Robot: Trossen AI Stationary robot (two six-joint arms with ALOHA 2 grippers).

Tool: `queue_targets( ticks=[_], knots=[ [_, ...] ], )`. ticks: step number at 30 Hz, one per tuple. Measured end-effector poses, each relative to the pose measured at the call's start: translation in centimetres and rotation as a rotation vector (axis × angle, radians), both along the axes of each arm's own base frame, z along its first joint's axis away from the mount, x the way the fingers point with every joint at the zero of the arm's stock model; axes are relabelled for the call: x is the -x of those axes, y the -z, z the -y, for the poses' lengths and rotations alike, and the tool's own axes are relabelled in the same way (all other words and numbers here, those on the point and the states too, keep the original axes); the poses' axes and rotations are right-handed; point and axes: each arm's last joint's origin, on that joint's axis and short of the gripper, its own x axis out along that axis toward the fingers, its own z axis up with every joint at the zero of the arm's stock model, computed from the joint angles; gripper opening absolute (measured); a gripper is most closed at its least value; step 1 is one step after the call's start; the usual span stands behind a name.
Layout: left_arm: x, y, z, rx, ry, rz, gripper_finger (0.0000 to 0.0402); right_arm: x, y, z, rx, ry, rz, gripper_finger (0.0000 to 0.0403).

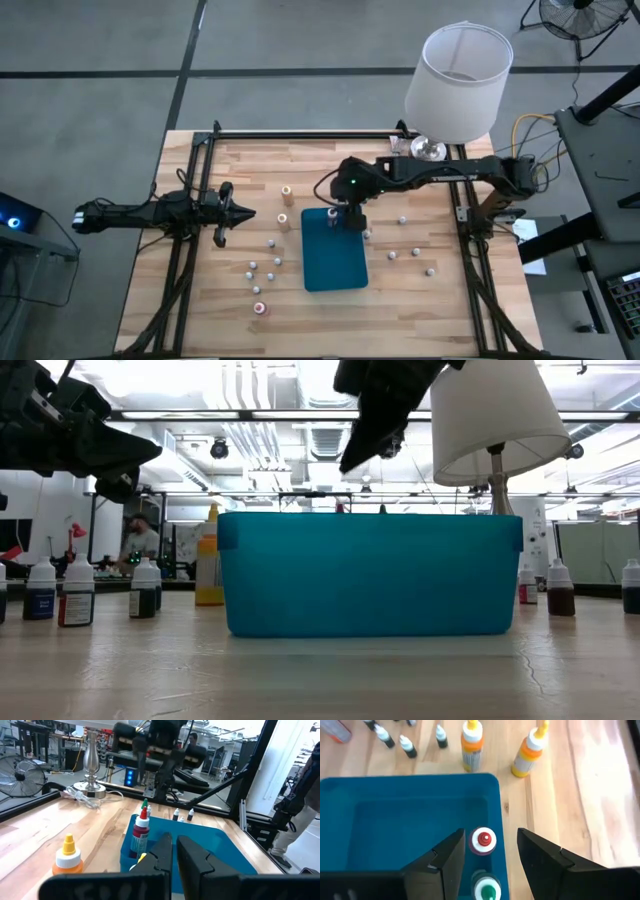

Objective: Pick & Place food coloring
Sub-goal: Put the small orange food coloring bottle into the blue bin

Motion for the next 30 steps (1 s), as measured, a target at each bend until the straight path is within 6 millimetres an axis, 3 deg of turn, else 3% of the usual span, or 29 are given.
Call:
queue_targets(
  ticks=[7, 12, 30],
  knots=[
    [0.0, 0.0, 0.0, 0.0, 0.0, -0.001, 0.0, 2.2, -2.2, -1.5, -0.001, -0.041, 0.02, 0.0173],
    [0.0, 0.0, 0.0, 0.0, 0.0, -0.001, 0.0, 4.2, -2.7, -2.7, -0.01, -0.066, 0.009, 0.0174],
    [0.0, 0.0, 0.0, 0.0, 0.0, 0.0, 0.0, 11.2, 0.2, -5.6, -0.075, -0.088, -0.139, 0.0174]
  ],
)
